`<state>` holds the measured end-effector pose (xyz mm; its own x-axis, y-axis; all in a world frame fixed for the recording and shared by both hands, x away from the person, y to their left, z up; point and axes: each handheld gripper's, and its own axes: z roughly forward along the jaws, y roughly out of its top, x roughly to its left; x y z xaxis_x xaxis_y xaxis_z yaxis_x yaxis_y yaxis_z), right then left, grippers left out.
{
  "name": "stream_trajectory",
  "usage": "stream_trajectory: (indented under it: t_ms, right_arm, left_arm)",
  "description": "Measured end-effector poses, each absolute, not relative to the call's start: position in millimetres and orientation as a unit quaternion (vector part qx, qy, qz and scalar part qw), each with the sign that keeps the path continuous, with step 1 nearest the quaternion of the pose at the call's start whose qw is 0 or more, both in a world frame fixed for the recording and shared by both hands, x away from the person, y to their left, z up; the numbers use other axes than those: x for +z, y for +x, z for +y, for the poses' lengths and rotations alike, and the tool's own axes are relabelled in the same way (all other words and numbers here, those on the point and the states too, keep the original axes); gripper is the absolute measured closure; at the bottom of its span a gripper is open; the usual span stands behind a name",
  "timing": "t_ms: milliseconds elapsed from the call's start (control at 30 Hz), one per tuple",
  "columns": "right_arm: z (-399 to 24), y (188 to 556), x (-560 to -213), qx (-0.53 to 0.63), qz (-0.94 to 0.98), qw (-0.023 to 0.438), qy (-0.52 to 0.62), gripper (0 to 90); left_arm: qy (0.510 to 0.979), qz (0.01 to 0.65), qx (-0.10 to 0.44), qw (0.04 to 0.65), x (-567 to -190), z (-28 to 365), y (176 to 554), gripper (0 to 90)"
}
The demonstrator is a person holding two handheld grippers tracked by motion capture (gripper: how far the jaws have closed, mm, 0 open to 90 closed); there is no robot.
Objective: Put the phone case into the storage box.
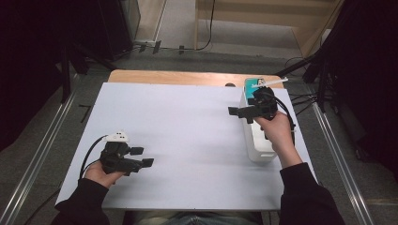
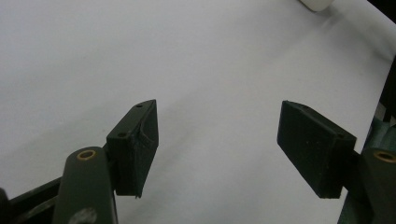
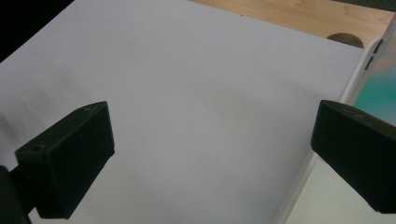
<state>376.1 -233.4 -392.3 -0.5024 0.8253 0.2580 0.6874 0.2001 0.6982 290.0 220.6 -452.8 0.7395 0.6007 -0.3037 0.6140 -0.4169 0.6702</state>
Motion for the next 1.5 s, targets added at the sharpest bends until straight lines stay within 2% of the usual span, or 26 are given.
stream_trajectory:
  t_ms: [100,133,167,1500]
  right_arm:
    - [-231,372,-393,0.4,0.775,0.085,0.482,0.0]
    - [-231,370,-394,0.398,0.776,0.087,0.482,5.5]
    - [-230,369,-394,0.395,0.778,0.09,0.48,7.1]
    - [-209,306,-413,0.427,0.822,0.053,0.373,7.2]
  left_arm:
    - [0.841,0.361,-0.009,0.403,-453,221,290,29.2]
    - [0.841,0.361,-0.009,0.403,-453,221,290,29.2]
    - [0.841,0.361,-0.009,0.402,-453,221,290,29.2]
    - [0.839,0.36,-0.007,0.407,-451,222,290,29.2]
